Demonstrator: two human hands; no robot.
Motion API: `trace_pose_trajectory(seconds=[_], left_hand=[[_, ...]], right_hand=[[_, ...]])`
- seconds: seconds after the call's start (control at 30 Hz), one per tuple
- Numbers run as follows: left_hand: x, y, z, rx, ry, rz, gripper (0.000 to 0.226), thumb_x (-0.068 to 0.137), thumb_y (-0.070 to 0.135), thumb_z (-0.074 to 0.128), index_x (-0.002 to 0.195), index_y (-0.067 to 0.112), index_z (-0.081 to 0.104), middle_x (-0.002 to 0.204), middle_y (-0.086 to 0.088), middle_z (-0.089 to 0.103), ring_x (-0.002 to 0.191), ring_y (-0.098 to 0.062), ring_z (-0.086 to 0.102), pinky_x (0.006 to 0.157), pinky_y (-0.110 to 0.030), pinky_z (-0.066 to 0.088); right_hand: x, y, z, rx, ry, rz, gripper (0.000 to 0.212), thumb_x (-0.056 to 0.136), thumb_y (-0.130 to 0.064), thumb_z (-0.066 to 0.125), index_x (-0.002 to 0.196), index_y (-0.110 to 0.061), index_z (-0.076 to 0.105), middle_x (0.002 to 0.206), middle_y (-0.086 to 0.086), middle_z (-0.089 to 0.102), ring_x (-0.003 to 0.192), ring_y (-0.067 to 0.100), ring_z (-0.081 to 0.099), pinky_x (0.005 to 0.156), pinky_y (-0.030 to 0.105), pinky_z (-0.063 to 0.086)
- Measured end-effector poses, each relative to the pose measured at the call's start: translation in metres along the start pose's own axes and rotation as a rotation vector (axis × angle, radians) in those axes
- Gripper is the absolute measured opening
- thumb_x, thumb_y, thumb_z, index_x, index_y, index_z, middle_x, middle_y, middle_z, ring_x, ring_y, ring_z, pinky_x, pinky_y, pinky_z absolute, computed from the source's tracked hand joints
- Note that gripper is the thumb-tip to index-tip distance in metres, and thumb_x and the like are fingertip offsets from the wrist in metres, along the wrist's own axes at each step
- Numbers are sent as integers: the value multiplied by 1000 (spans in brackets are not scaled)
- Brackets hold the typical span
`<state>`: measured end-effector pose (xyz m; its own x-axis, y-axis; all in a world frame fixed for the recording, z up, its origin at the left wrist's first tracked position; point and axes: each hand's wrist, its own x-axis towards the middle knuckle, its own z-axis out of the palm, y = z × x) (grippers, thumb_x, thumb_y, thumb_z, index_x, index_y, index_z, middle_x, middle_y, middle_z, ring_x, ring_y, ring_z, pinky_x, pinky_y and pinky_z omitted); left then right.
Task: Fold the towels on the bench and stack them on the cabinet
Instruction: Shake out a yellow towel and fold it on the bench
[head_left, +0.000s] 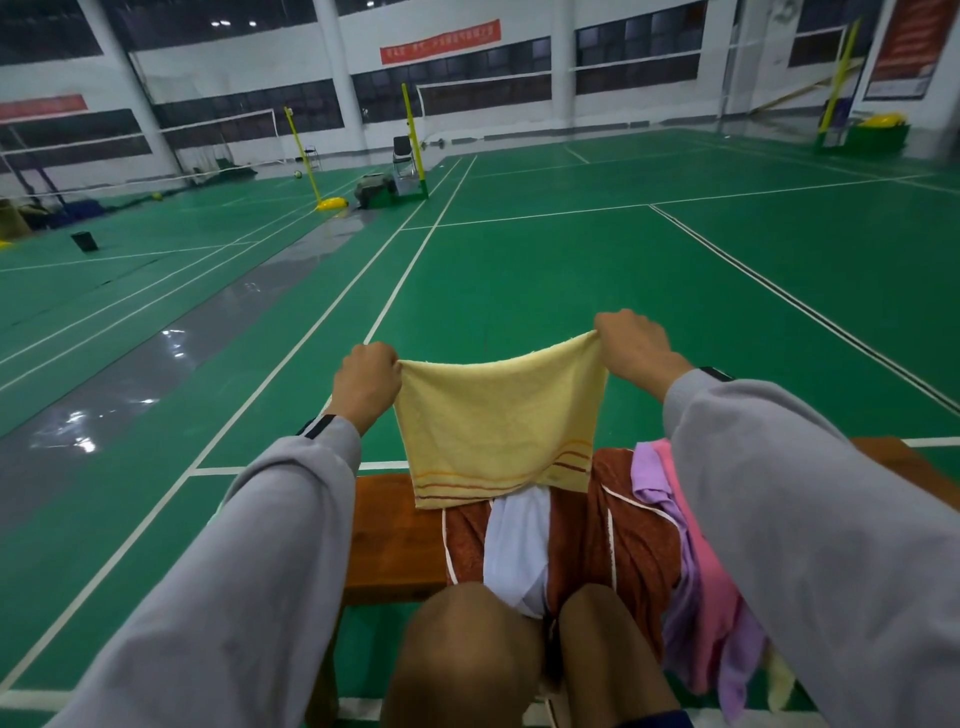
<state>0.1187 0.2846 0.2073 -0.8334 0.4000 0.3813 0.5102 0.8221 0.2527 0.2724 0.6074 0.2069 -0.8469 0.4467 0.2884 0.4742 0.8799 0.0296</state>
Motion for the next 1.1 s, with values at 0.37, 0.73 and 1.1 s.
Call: trace_pose_trajectory(seconds=[0.37,0.73,1.1], left_hand=[[-2,-4,18,-23,-26,3,24,97,15,54,83,5,70,78,-10,68,73,-31,65,69,-41,57],[4,-3,25,-2,-28,23,25,98,16,51,83,6,69,76,-9,65,71,-30,64,69,-44,59],[27,-20,40,-256,-105,-152,22,95,3,47,84,2,66,67,-13,69,53,-27,71,64,-46,63]], right_hand=[[2,1,18,5,-28,-8,18,97,0,43,94,-15,54,86,6,59,78,27,62,72,41,55],[9,0,21,8,-24,-18,18,97,-1,43,93,-15,53,82,4,56,76,25,60,71,40,55],[24,-3,25,147,-81,86,18,87,-8,47,91,-14,64,97,8,61,82,30,60,70,36,50]])
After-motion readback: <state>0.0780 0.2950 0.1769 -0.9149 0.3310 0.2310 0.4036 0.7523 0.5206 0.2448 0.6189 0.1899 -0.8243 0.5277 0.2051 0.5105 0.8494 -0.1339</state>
